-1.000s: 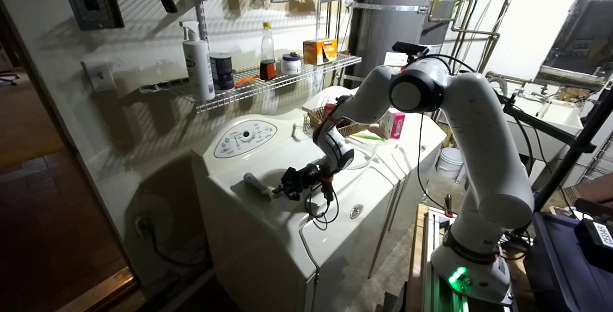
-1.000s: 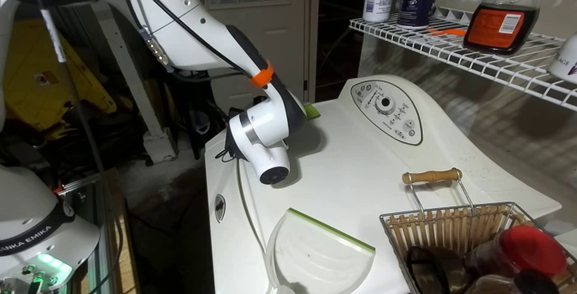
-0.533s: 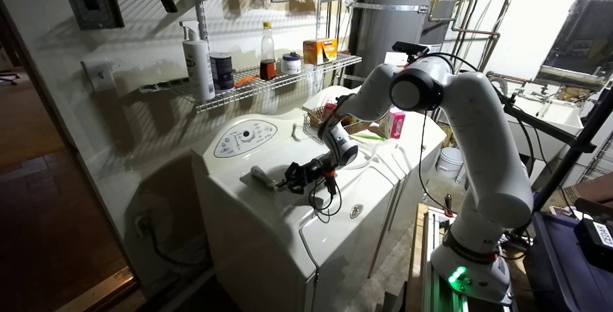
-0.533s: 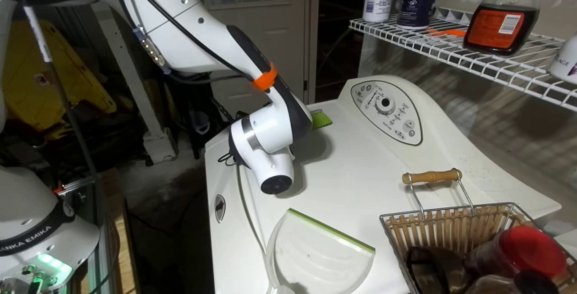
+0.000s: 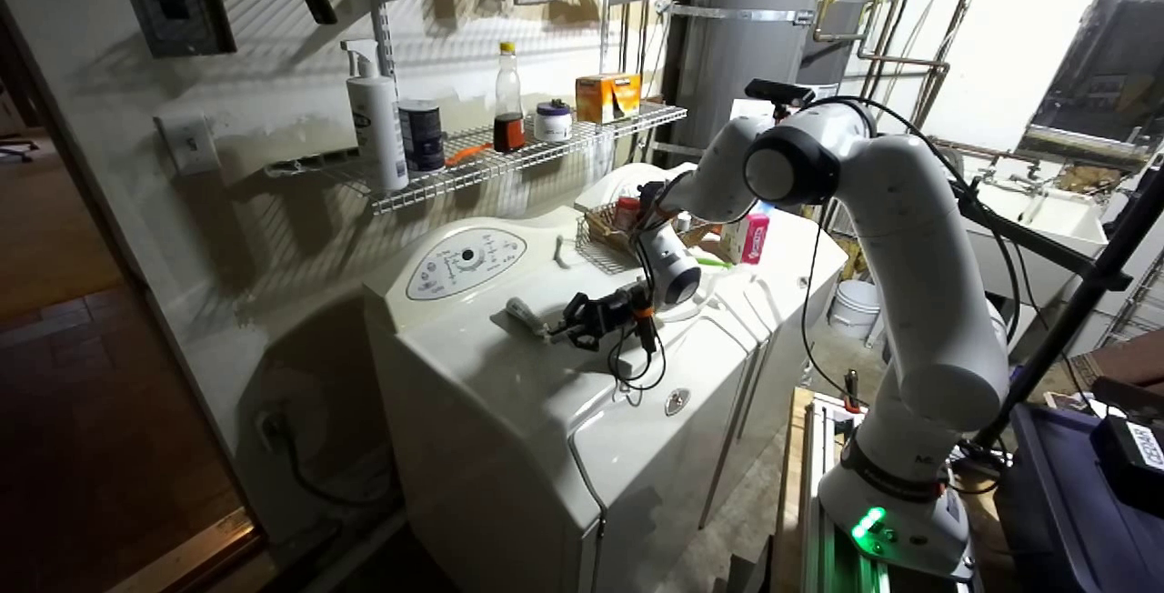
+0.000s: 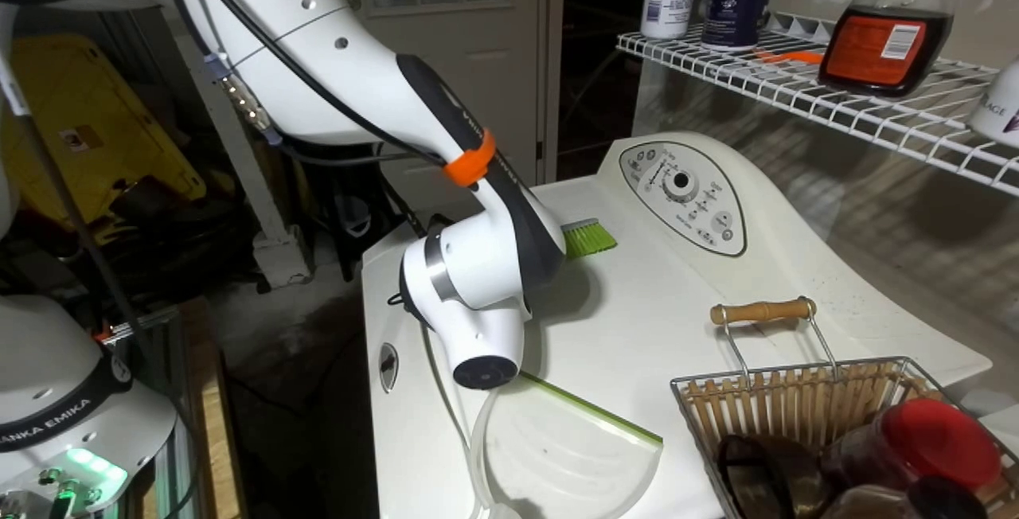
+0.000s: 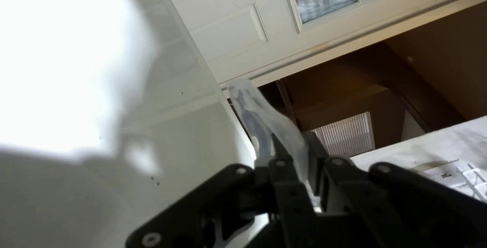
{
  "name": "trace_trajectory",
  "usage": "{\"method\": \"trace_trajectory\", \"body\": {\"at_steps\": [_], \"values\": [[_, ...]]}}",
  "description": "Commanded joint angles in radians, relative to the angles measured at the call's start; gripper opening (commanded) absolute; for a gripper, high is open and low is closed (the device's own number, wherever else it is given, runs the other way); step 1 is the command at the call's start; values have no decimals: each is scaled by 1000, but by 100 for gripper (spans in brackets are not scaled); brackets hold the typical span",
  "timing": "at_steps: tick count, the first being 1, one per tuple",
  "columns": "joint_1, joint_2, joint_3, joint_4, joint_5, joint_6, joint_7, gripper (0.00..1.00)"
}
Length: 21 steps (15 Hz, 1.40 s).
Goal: Use the brush to sweep the top of the washer
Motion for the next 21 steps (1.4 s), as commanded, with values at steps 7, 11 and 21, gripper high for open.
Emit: {"method": "trace_trajectory", "body": {"at_steps": [7,11,21], "values": [[-54,-11,-56,-34,-1,58,80,4],[-70,-90,-36,-43,20,-13,63,4],[-67,-86,79,80,128,-352,180,4]]}}
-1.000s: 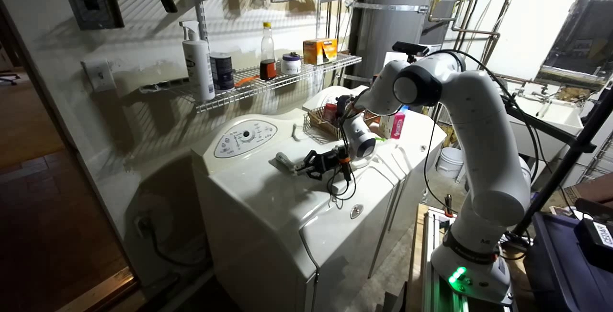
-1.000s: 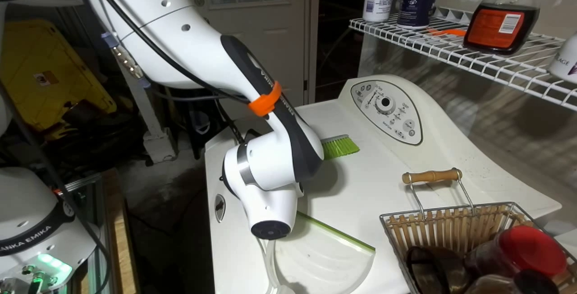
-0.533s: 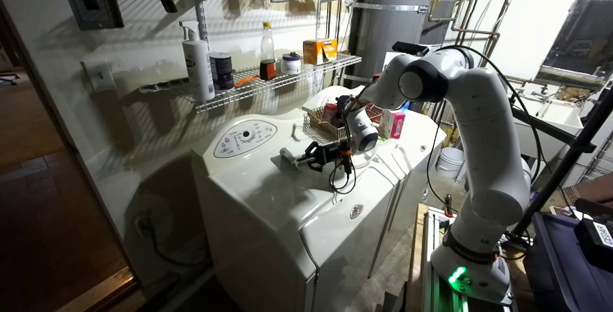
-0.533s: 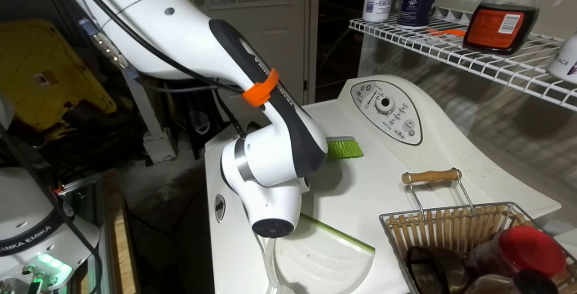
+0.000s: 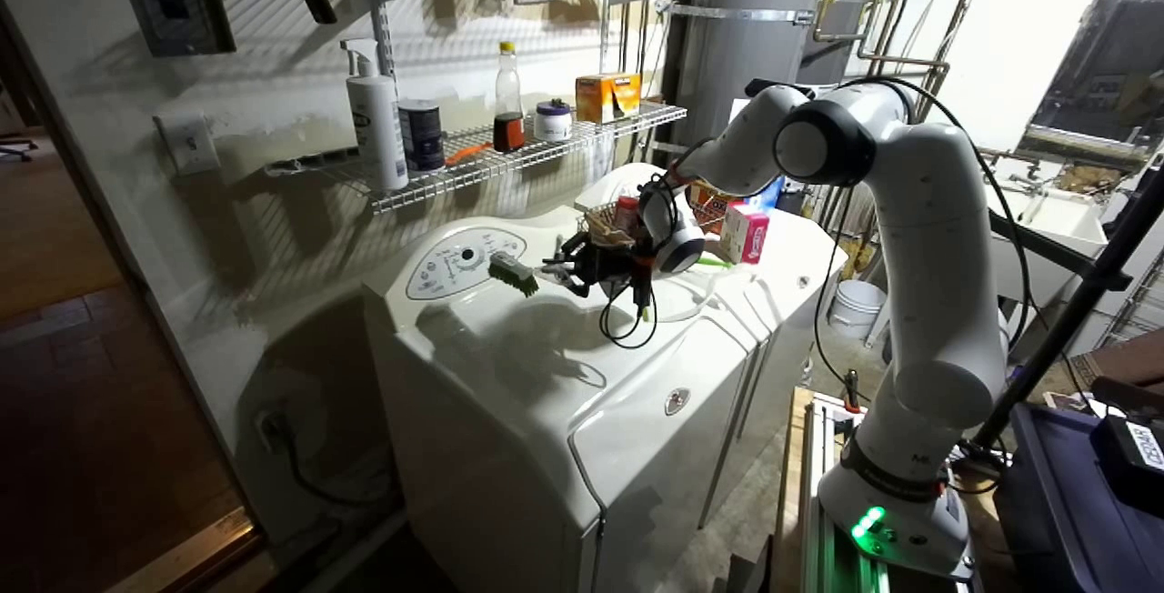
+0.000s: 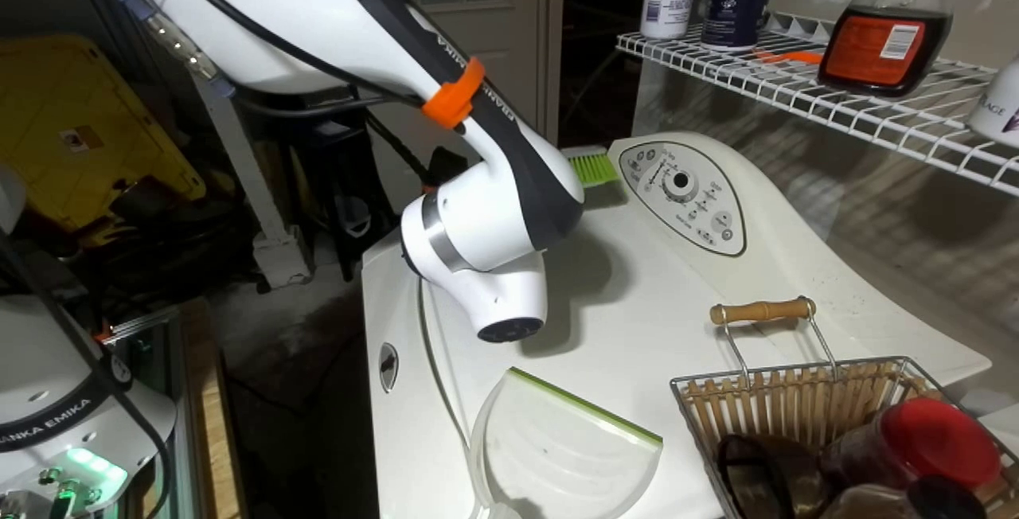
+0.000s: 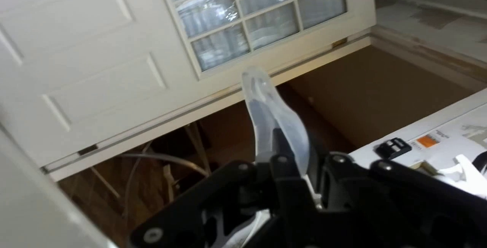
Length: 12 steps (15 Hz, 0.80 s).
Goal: Use the brush to sweep the top of the washer
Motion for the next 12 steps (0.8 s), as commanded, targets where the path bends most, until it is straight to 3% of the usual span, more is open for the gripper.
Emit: {"method": "trace_trajectory", "body": {"at_steps": [1,2,3,7,8,12], "values": [[-7,76,68,90,123,-125,78,4],[-7,107,86,112,191,-136,88,4],[15,35,41,45,110,-86,52,15],[20,97,65,89,174,-117,61,15],[18,102,64,92,175,-118,61,4],[62,186,79,162,165,-93,25,4]]}}
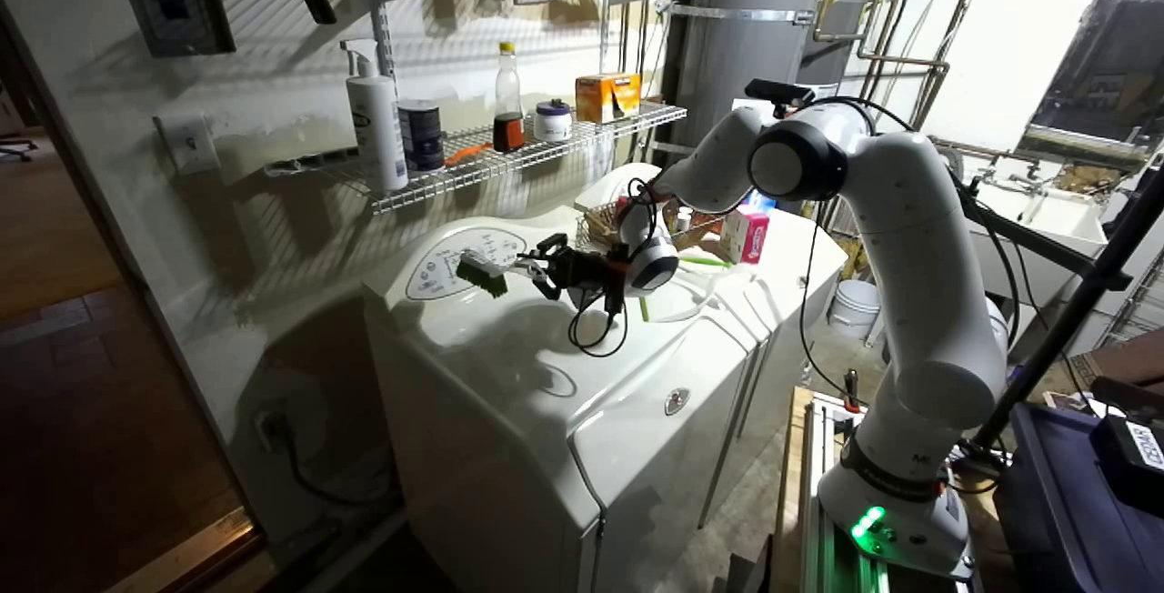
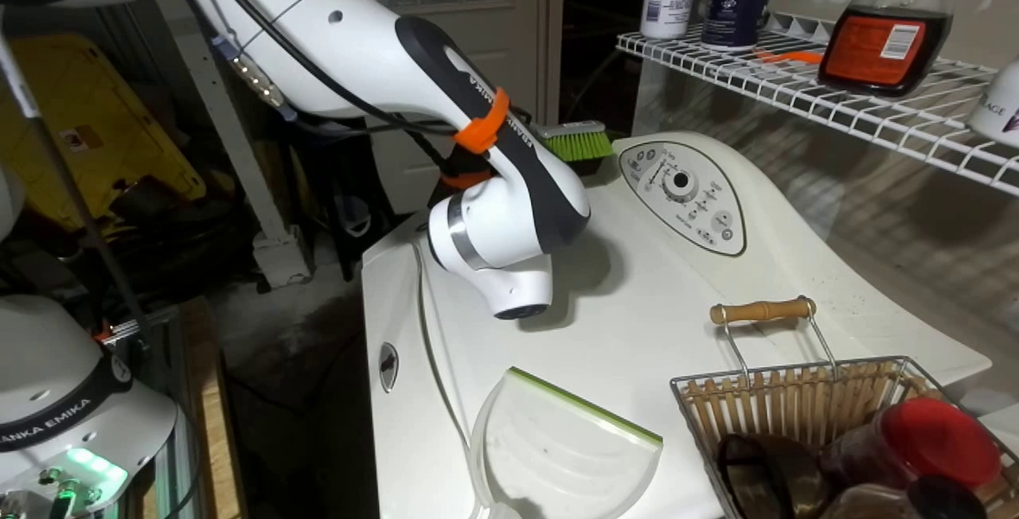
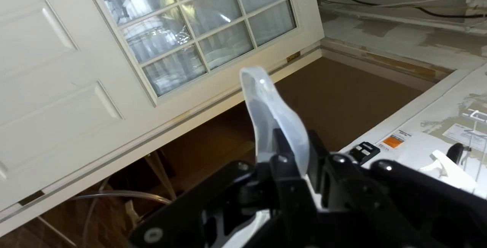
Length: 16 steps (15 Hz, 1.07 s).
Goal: Use the brush to sweep the top of the washer
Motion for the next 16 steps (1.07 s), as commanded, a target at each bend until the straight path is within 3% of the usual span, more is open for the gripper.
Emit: {"method": "trace_trajectory", "body": {"at_steps": [1,7,11,16], "values": [[56,80,8,81,9,21,-33,4],[134,165,17,216,32,173,-143,4],[135,216,37,281,83,300,-98,4],[125,283,63,353,104,326,-8,4]]}}
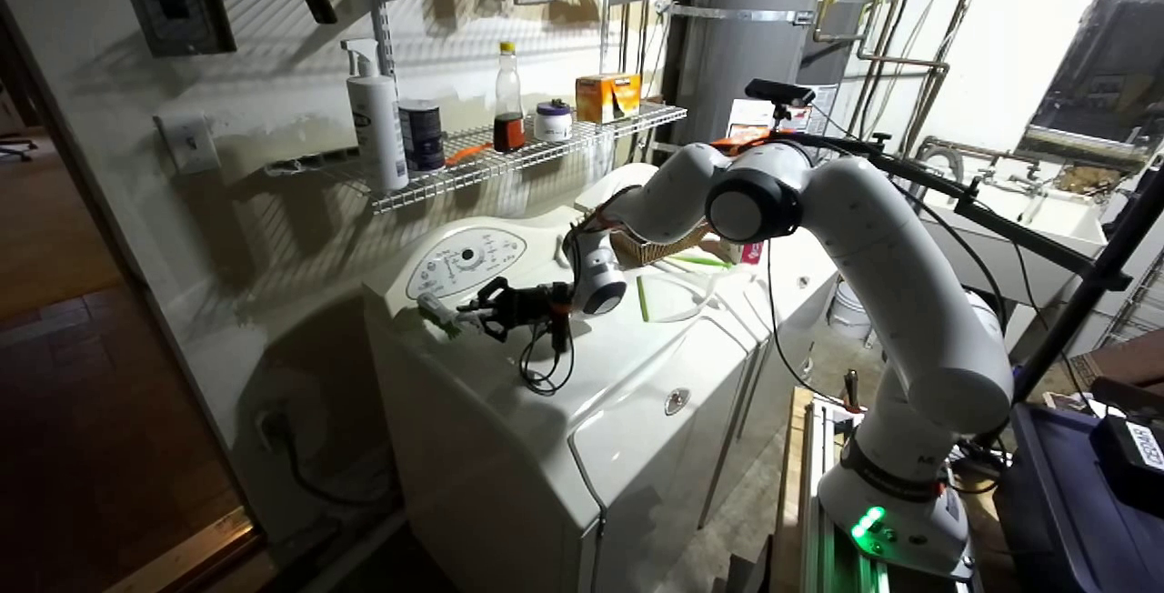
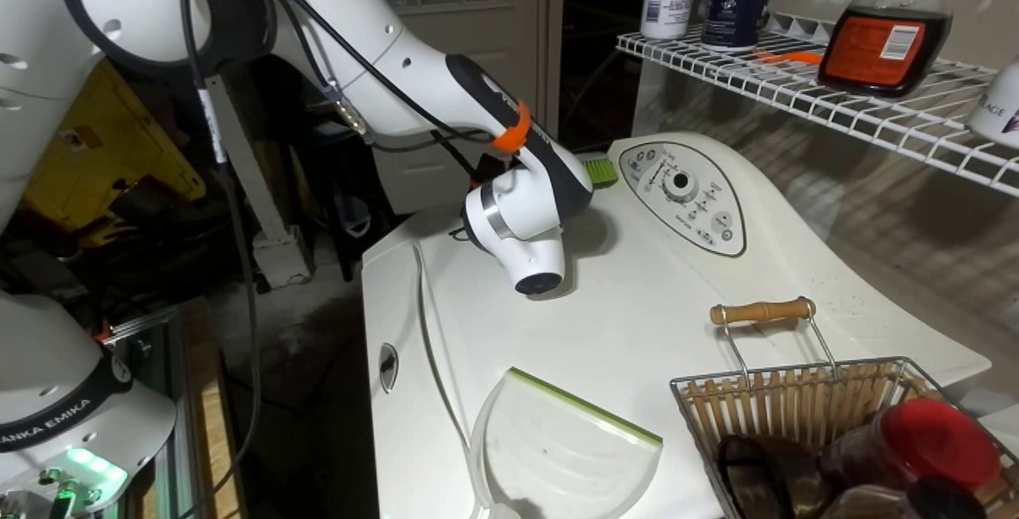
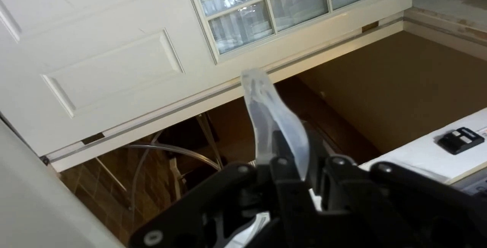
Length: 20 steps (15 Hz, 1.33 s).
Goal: Use the brush to sweep the top of the washer
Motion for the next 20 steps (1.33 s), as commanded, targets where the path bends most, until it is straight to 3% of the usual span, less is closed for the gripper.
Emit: {"method": "trace_trajectory", "body": {"at_steps": [1,9,20], "values": [[2,68,15,85,32,44,71,4],[-8,69,-4,93,28,172,193,4],[-91,-14,-60,-59,18,165,266,4]]}}
